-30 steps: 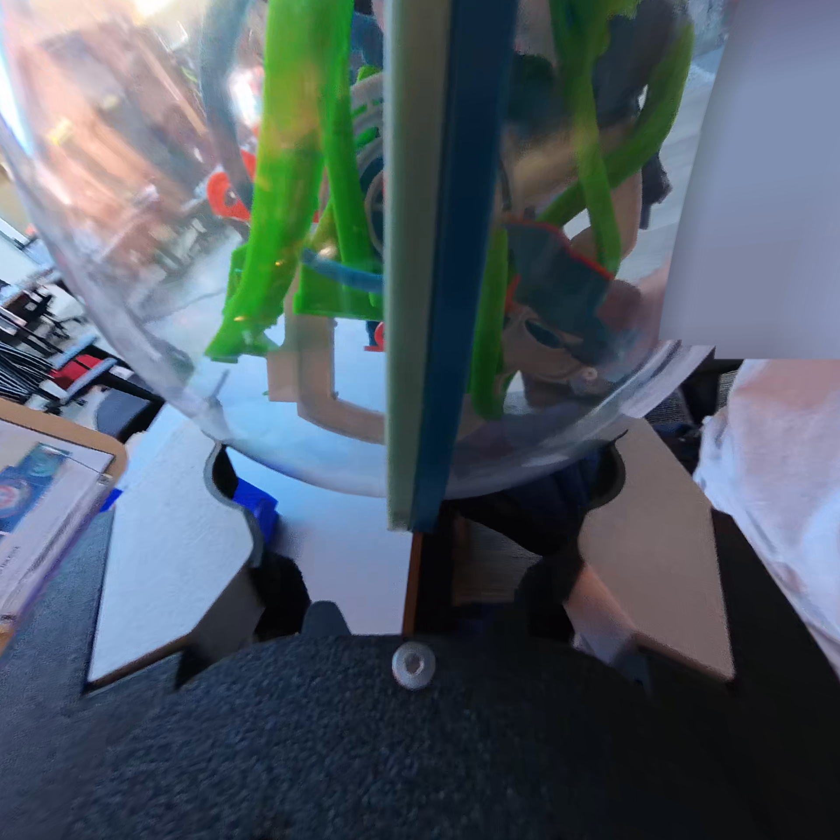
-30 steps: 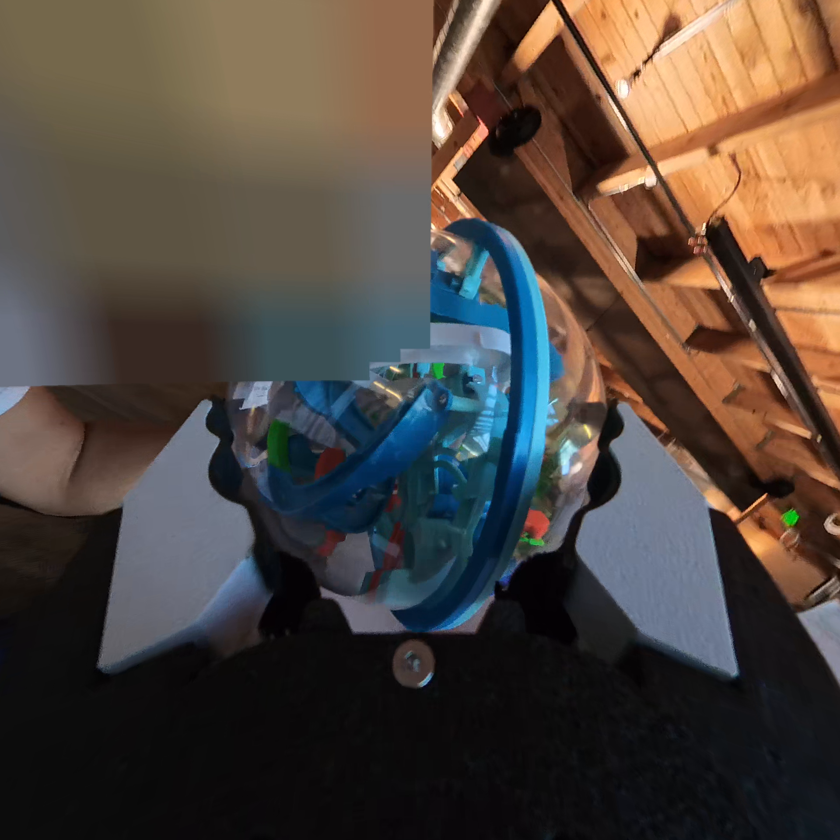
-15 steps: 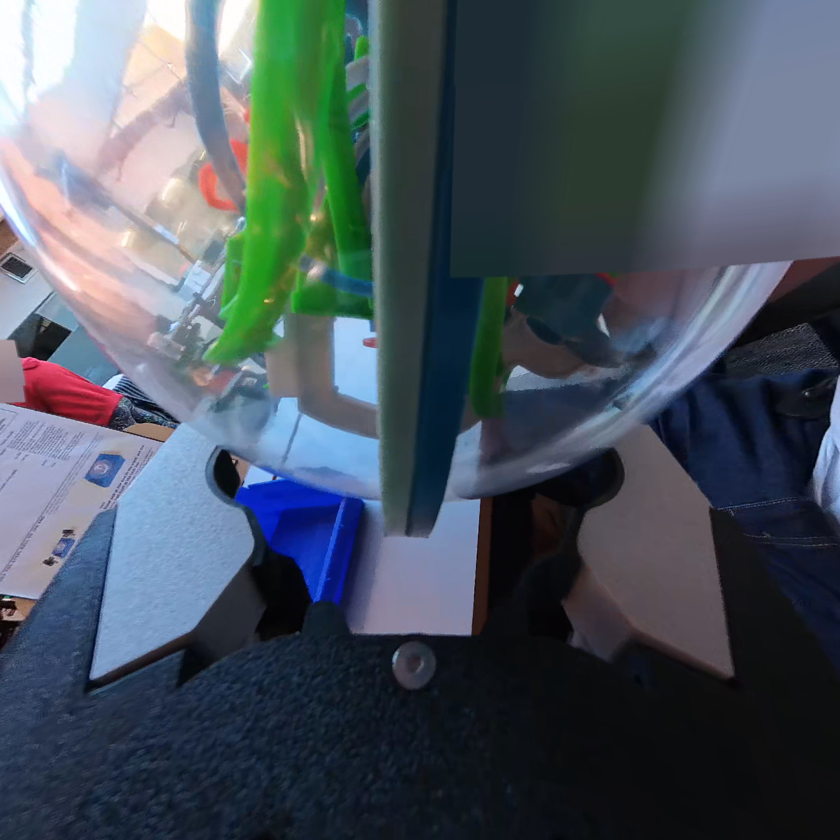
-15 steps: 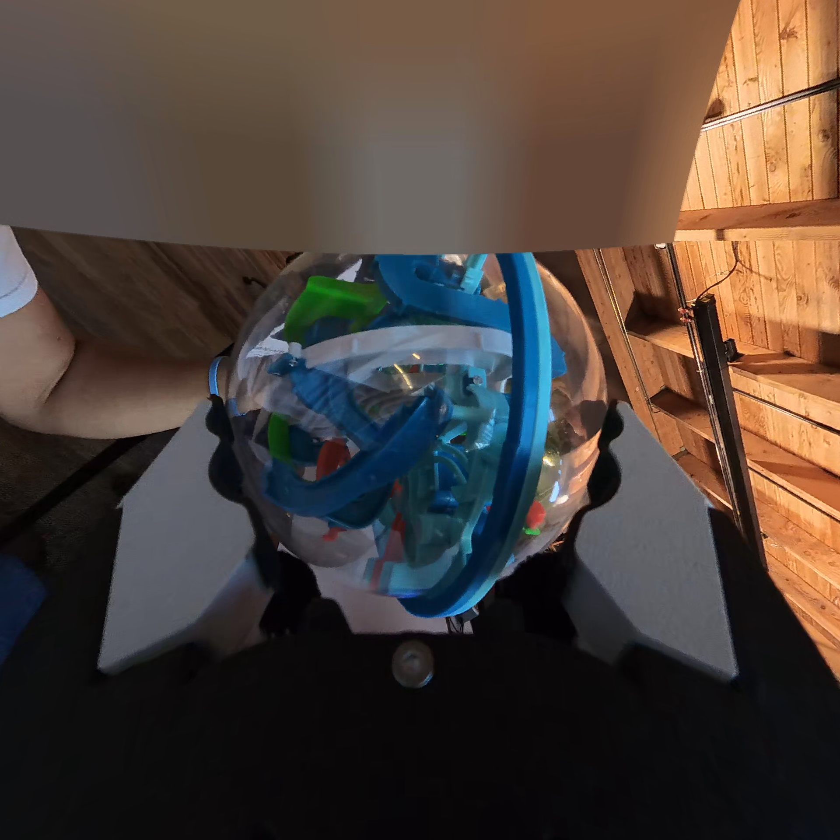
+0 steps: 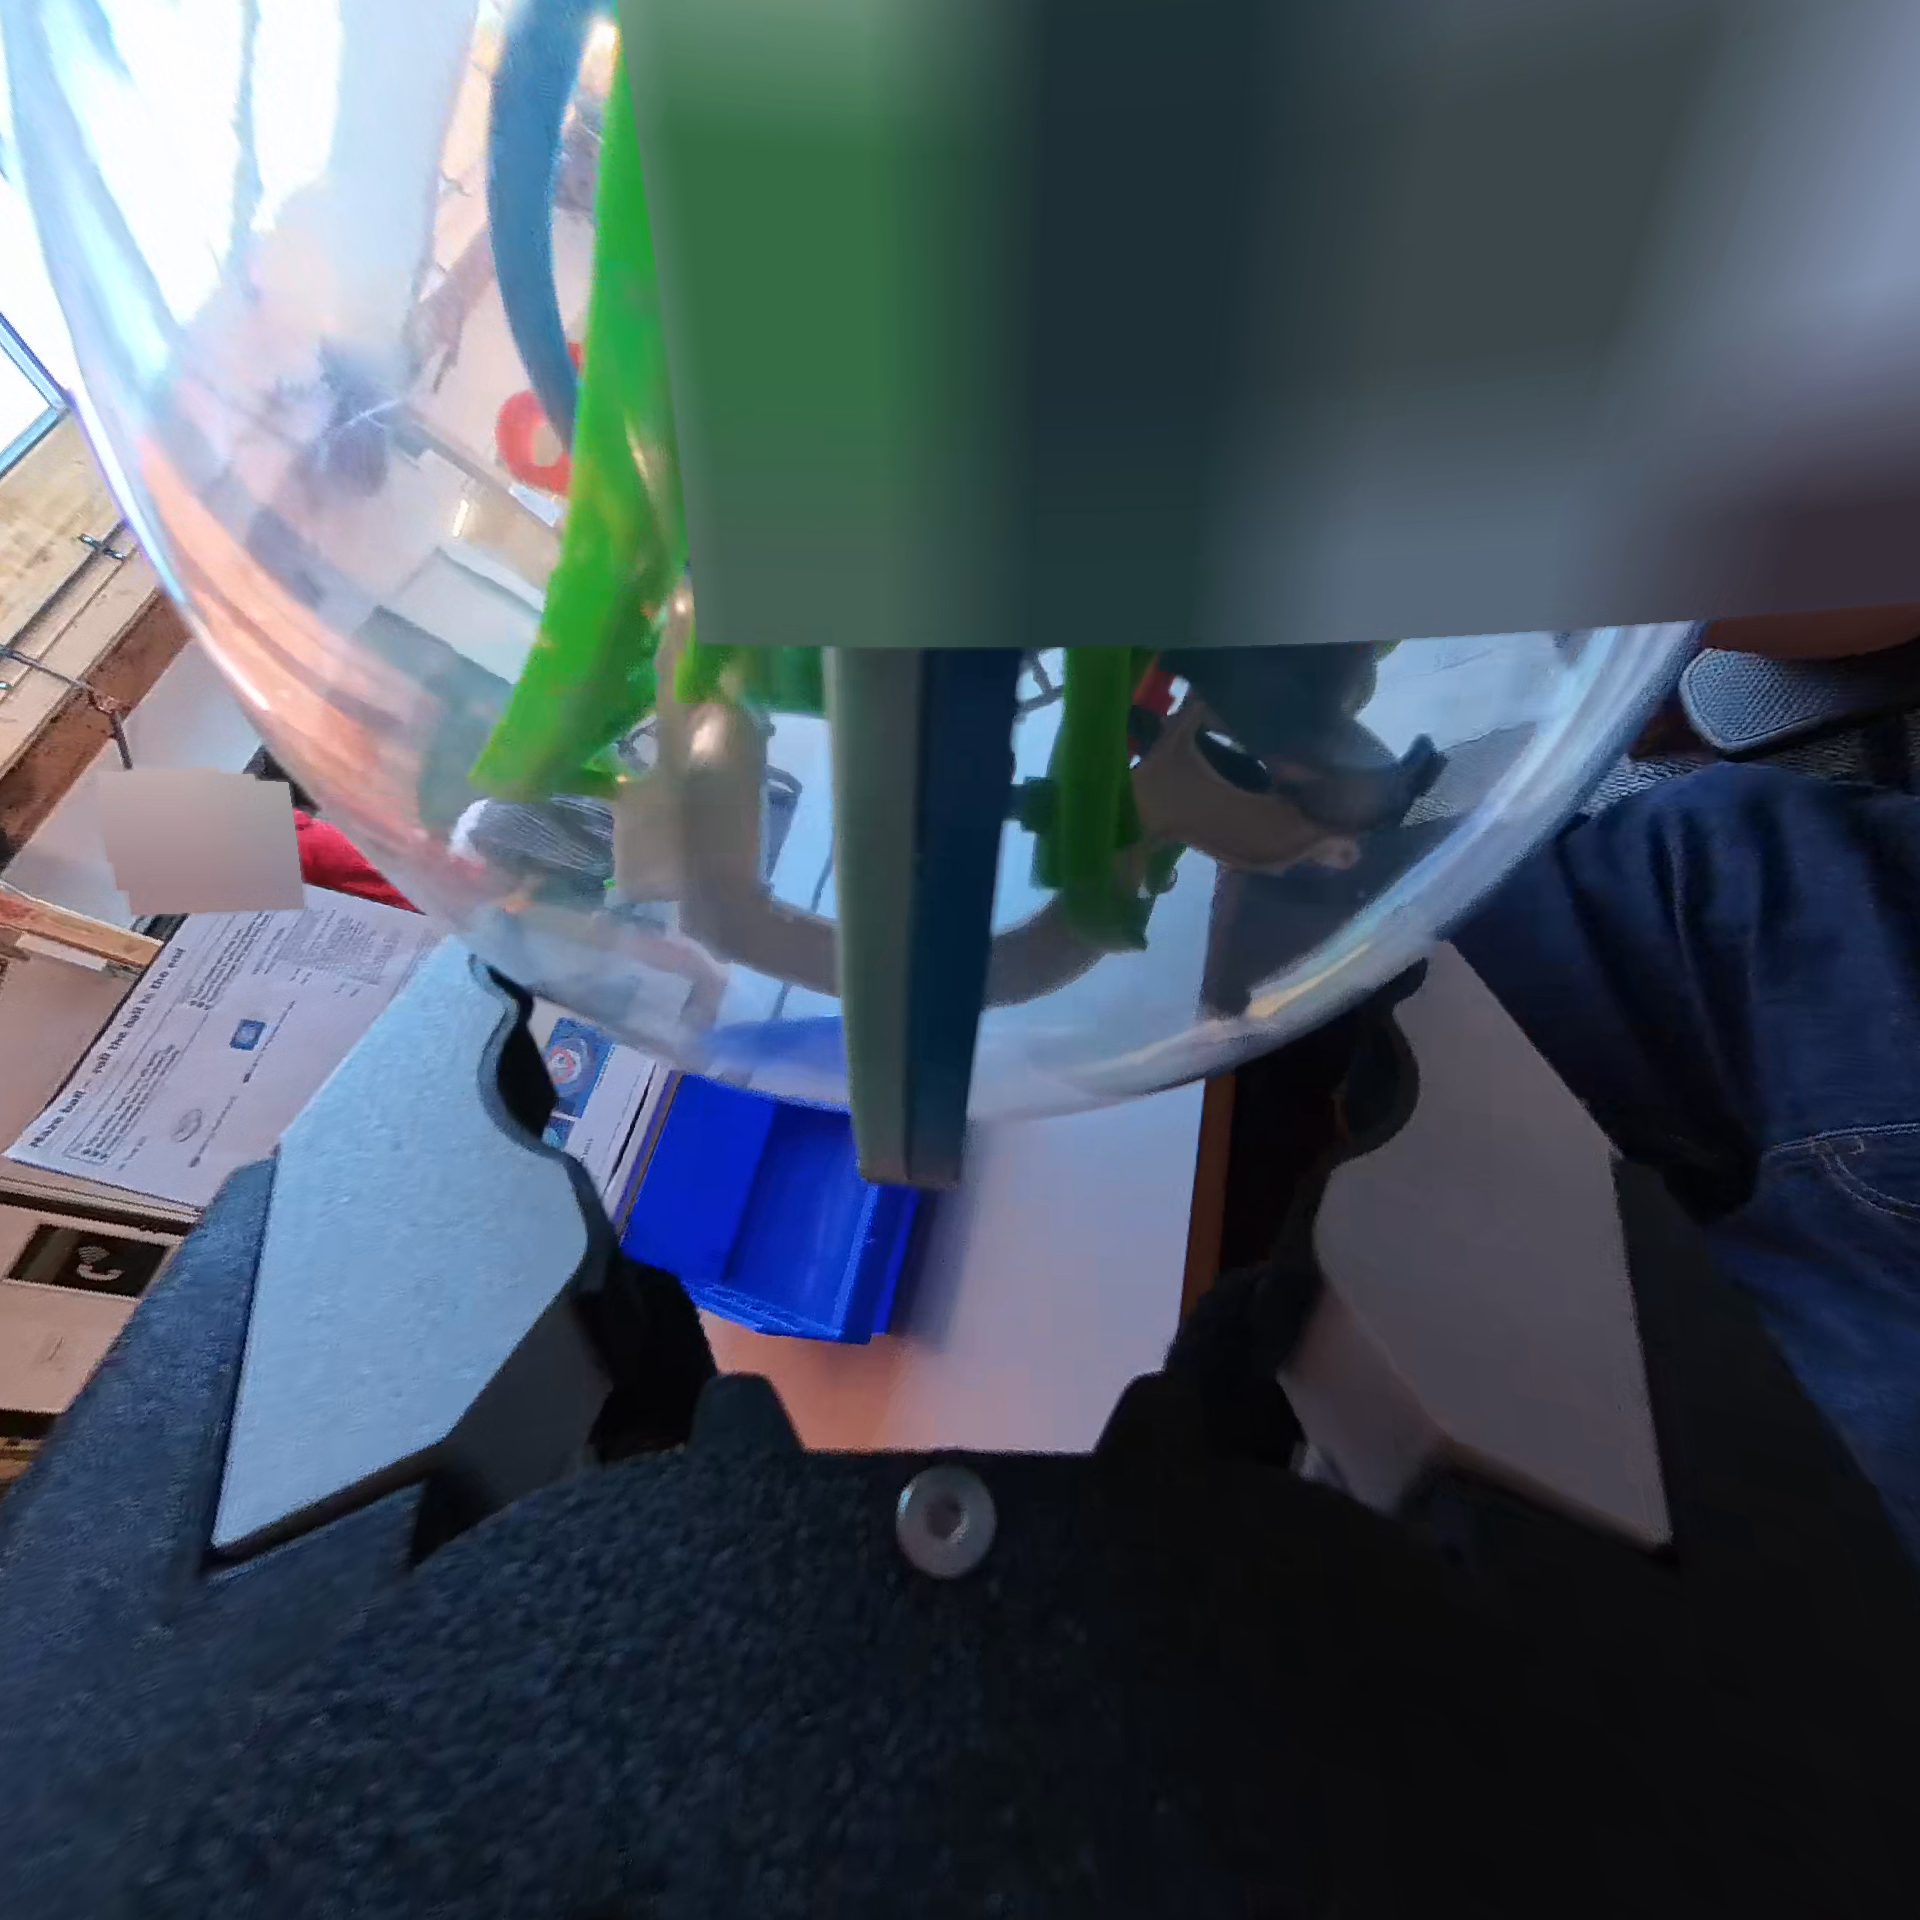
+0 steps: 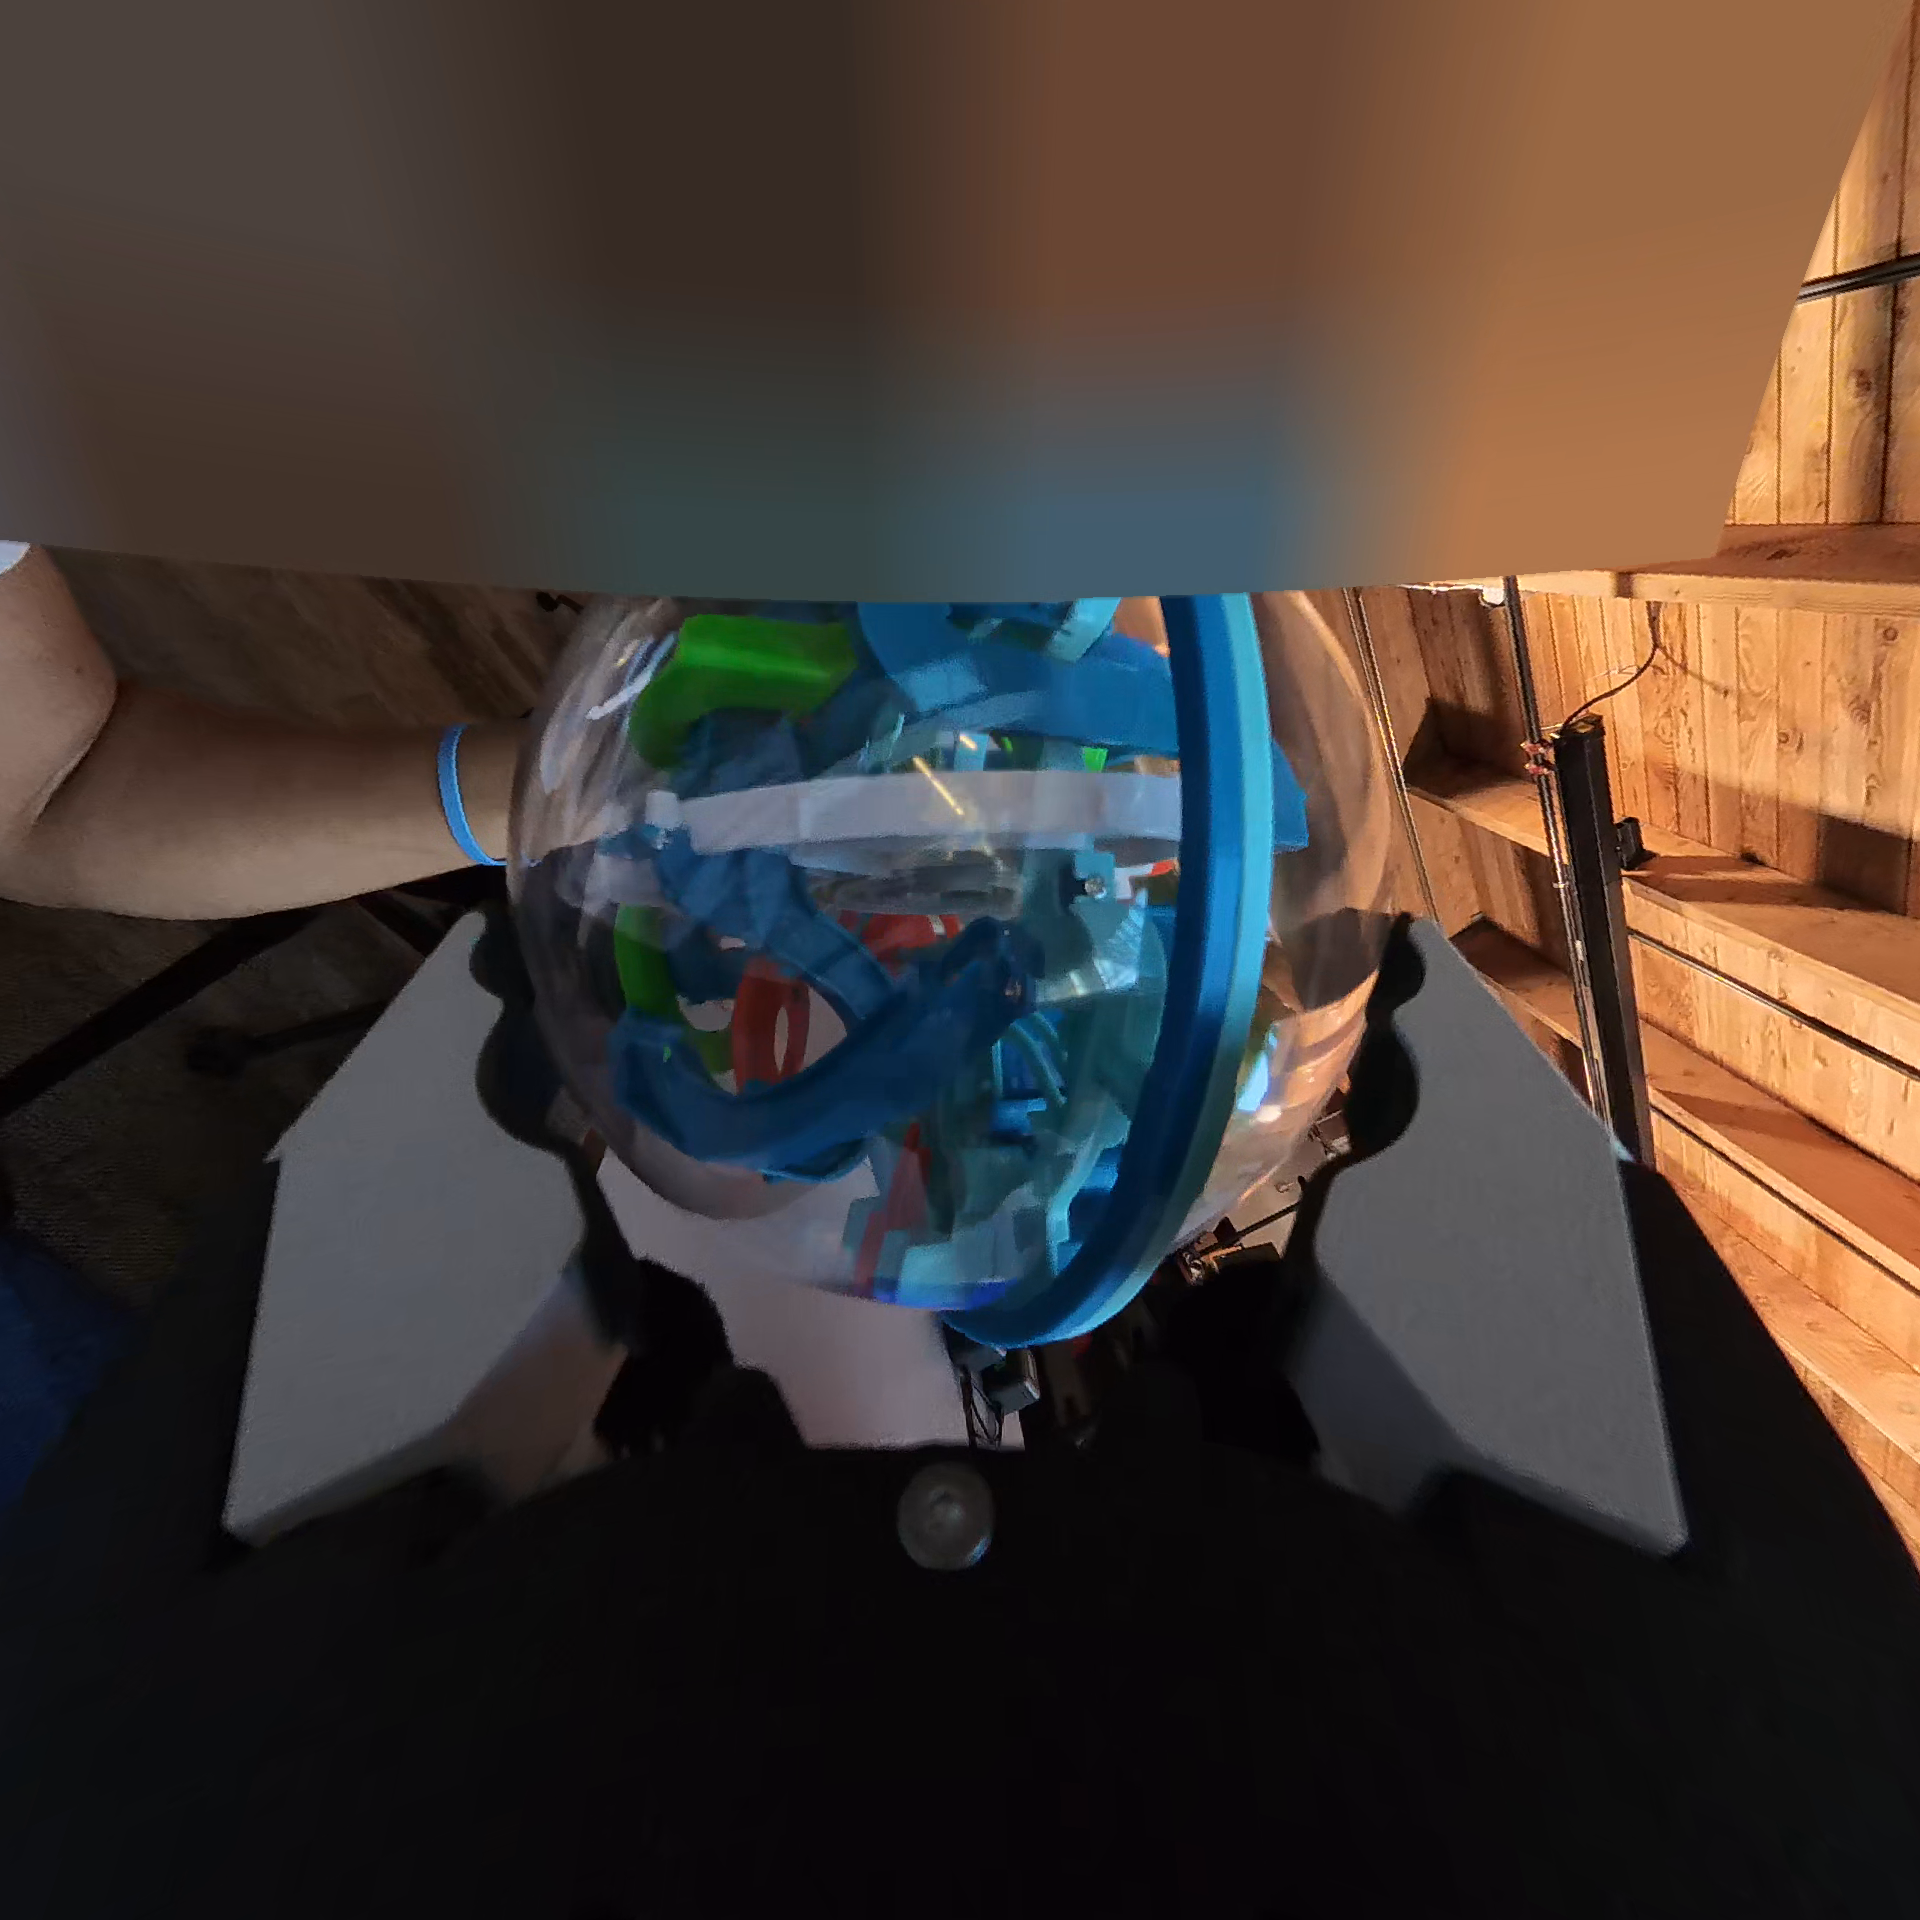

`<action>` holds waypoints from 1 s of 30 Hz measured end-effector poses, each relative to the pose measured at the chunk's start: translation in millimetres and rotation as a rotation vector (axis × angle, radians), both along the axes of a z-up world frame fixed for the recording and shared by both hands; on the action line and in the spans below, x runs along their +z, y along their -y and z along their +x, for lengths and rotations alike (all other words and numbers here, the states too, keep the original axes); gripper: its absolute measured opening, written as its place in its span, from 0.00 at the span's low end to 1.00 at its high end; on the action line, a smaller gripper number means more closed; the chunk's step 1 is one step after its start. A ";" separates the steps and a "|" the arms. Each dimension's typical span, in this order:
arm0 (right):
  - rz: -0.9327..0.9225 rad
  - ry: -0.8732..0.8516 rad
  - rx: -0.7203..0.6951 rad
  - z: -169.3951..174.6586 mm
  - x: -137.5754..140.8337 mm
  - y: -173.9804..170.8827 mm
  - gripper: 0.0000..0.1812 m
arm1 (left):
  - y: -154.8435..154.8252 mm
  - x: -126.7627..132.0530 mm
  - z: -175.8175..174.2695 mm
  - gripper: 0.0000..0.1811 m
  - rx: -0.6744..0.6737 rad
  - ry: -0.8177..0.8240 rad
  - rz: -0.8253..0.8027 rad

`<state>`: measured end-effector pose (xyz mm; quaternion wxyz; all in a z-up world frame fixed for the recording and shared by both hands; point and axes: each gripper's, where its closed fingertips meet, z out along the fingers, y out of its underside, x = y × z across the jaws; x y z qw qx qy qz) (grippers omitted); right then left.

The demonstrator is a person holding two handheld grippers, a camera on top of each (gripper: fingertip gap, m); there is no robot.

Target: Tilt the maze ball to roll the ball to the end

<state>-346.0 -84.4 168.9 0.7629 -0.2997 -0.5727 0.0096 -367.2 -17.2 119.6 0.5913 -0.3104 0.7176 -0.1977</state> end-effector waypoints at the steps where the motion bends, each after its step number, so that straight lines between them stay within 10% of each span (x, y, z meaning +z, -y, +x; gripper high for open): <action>1: -0.002 0.001 -0.007 1.0 -0.8 -2.8 0.84 | -0.6 1.7 -1.2 0.84 0.004 0.010 0.008; 30: -0.444 -0.137 -0.070 16.9 -14.7 -53.0 0.84 | -7.3 16.1 -6.7 0.83 -0.020 0.034 -0.273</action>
